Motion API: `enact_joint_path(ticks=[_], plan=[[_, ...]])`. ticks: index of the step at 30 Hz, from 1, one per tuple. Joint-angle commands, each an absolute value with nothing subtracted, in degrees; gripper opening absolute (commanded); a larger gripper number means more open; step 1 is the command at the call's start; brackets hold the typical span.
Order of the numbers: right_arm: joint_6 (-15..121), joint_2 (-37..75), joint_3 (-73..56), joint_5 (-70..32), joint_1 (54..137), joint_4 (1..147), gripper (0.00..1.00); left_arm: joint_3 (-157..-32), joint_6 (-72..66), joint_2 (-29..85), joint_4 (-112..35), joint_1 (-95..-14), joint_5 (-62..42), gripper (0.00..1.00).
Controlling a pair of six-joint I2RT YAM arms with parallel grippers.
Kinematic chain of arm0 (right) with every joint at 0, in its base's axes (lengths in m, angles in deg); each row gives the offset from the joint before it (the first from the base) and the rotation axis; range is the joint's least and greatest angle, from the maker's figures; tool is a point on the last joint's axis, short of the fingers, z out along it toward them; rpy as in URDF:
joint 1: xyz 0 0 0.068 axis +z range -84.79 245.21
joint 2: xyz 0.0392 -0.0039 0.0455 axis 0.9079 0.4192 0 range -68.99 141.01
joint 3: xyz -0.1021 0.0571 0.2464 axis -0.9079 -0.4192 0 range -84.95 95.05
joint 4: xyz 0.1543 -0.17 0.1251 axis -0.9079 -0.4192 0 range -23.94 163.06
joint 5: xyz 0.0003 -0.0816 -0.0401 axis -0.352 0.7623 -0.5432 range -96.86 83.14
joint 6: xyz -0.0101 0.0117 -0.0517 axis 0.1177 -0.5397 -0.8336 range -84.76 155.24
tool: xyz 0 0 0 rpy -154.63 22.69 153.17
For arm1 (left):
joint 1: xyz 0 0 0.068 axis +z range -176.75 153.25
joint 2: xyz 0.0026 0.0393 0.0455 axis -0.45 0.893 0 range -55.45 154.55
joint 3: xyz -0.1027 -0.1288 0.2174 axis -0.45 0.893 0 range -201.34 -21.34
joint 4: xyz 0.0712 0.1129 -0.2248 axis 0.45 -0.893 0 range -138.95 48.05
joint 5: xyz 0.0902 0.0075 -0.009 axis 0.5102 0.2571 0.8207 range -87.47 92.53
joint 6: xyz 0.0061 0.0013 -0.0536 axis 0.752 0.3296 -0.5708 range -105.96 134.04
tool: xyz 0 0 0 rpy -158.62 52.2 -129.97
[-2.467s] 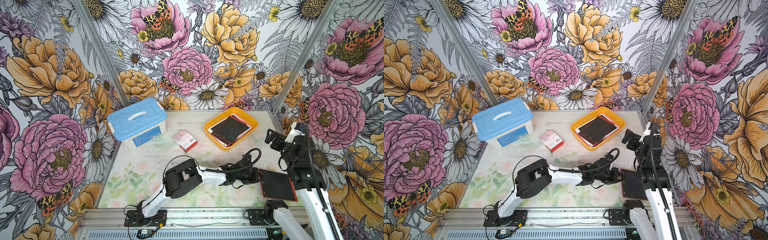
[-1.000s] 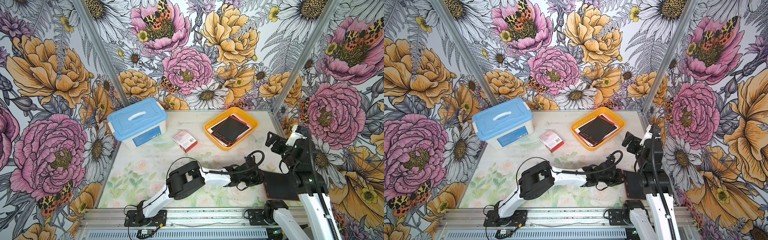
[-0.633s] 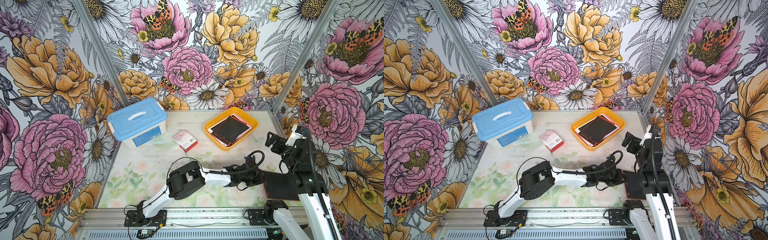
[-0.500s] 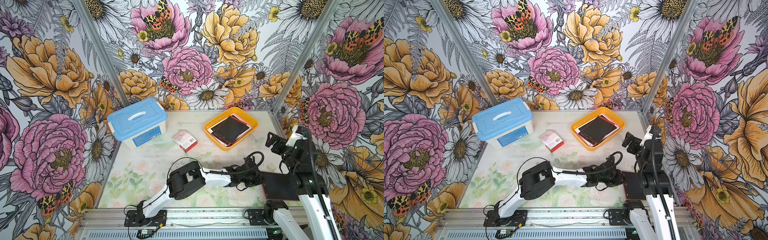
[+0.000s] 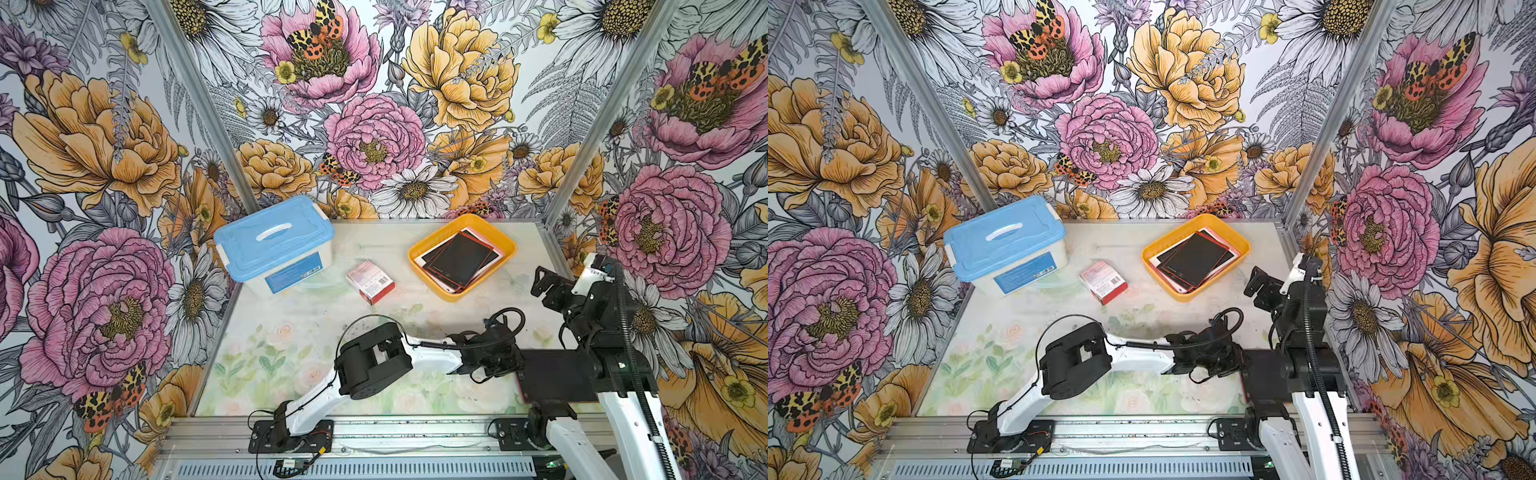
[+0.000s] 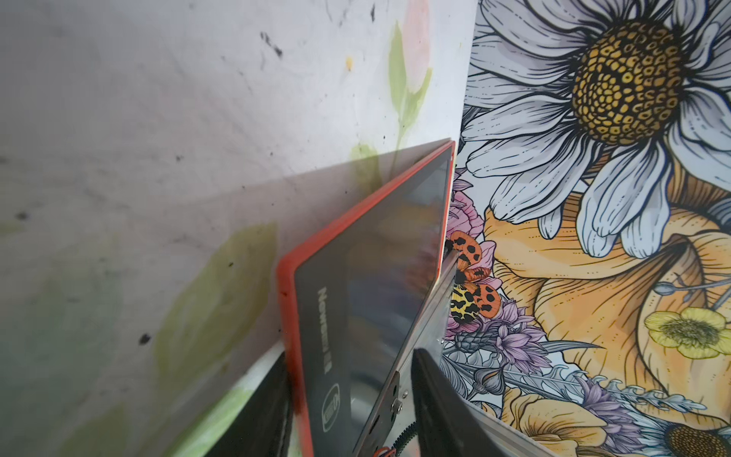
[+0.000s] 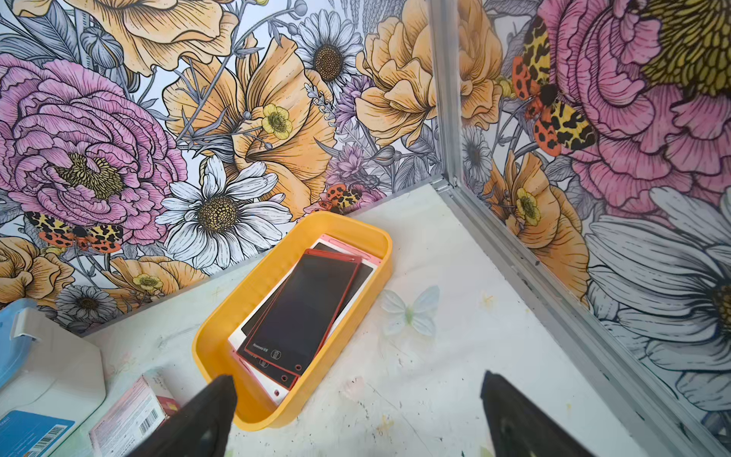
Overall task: Take out the writing tablet from the storage box
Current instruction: Place the writing tablet at the corner of the board, then adjust the storage box at the center of the board.
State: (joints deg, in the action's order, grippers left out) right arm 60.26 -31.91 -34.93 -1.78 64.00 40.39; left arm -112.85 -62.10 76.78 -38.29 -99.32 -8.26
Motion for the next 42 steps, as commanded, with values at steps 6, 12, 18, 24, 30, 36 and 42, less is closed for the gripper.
enact_joint_path(ticks=[6, 12, 18, 24, 30, 36, 42], plan=[[60.38, -32.16, -35.2, -1.41, 63.56, 39.92, 1.0, -113.57, -60.55, 77.43, -38.43, -98.92, -8.37, 0.55], [60.46, -31.49, -35.33, -1.98, 63.61, 39.79, 0.99, -113.54, -59.67, 76.81, -38.39, -98.82, -8.23, 0.6], [60.64, -30.76, -35.29, -1.35, 63.56, 39.66, 1.0, -111.65, -58.04, 73.85, -39.49, -98.2, -6.19, 0.69], [61.37, -28.59, -34.74, -0.47, 63.63, 39.74, 0.99, -107.43, -58.22, 70.62, -39.57, -96.51, -5.12, 0.74], [61.18, -26.04, -33.36, 2.39, 63.6, 39.7, 1.0, -102.62, -54.52, 64.07, -39.57, -94.49, -2.11, 0.76], [61.59, -18.52, -28.41, 4.7, 63.58, 40.09, 0.99, -98.84, -43.15, 53.14, -43.12, -92.48, 6.72, 0.82], [61.28, -8.75, -23.95, 5.73, 63.59, 43.96, 1.0, -101.11, -33.25, 47.52, -49.83, -88.05, 12.13, 0.88]])
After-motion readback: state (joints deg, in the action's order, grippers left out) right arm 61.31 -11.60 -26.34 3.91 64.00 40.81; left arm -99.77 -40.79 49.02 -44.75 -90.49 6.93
